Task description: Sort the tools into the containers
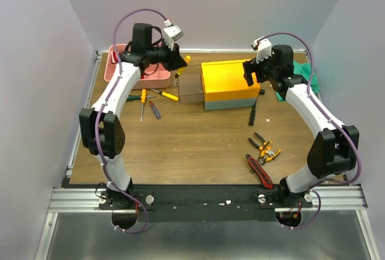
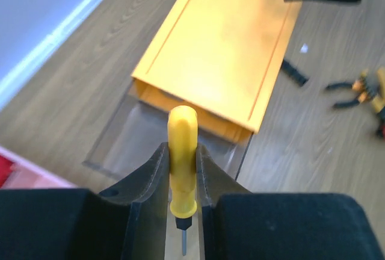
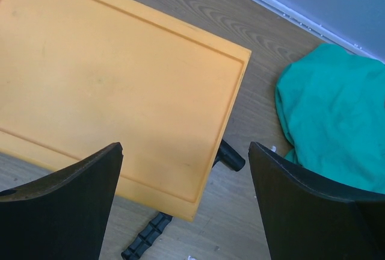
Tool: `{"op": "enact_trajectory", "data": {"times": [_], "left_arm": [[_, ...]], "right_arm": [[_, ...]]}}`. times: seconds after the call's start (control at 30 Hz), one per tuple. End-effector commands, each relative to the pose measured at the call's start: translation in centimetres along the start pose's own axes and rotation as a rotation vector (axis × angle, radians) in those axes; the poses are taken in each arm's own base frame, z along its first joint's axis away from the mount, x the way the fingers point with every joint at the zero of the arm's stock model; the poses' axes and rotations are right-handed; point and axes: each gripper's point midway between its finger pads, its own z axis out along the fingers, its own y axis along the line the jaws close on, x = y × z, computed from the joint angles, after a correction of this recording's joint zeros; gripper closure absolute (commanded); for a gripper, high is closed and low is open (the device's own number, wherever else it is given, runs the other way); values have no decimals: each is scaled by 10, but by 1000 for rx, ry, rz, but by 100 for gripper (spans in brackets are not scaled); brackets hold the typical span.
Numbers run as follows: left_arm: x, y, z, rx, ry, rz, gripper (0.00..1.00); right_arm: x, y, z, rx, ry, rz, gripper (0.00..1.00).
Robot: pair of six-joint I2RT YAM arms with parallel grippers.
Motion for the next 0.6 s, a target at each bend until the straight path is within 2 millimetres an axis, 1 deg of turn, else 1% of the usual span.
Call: {"op": "enact_trajectory", "data": {"times": [0.0, 0.03, 0.07, 0.1, 0.13, 0.17, 0.23, 0.27, 0.3, 0.33, 0.37, 0.4, 0.43, 0.47, 0.5, 0.53, 0.57], "left_arm": [[-24, 8, 49, -32, -206, -301, 100], [-28, 11, 55, -37, -230, -315, 100], [-18, 13, 66, -34, -218, -411, 100], [-19, 16, 72, -48, -232, -430, 100], [-20, 17, 76, -48, -248, -442, 100], [-12, 20, 84, -55, -236, -463, 100], [-5, 28, 89, -102, -220, -494, 100], [4, 32, 94, -113, -202, -510, 100], [8, 35, 95, -120, -187, -498, 89], [24, 31, 97, -121, -115, -538, 76], [17, 34, 98, -117, -105, -530, 67], [16, 35, 95, -116, -86, -535, 59], [11, 32, 90, -113, -66, -542, 53], [2, 32, 79, -117, -81, -531, 50], [-6, 33, 71, -122, -97, -521, 42], [-15, 32, 63, -130, -121, -498, 37], [-27, 33, 46, -151, -146, -449, 33]], "right_arm": [[16, 2, -2, 1, 36, -15, 7], [18, 3, -3, 0, 39, -16, 7], [18, 3, -4, 1, 38, -17, 7], [19, 4, -5, -1, 36, -18, 6], [23, 5, -5, -5, 44, -15, 6], [25, 6, -6, -9, 45, -14, 6], [26, 8, -8, -15, 44, -13, 6], [28, 8, -9, -14, 47, -13, 6], [28, 8, -9, -14, 46, -14, 6], [28, 9, -9, -17, 46, -16, 6], [30, 10, -9, -18, 49, -17, 6], [30, 9, -9, -15, 48, -19, 6], [30, 9, -10, -16, 48, -23, 5], [29, 9, -9, -16, 45, -27, 5], [29, 8, -10, -12, 43, -26, 5], [29, 9, -10, -13, 43, -27, 5], [29, 9, -10, -13, 43, -29, 5]]}}
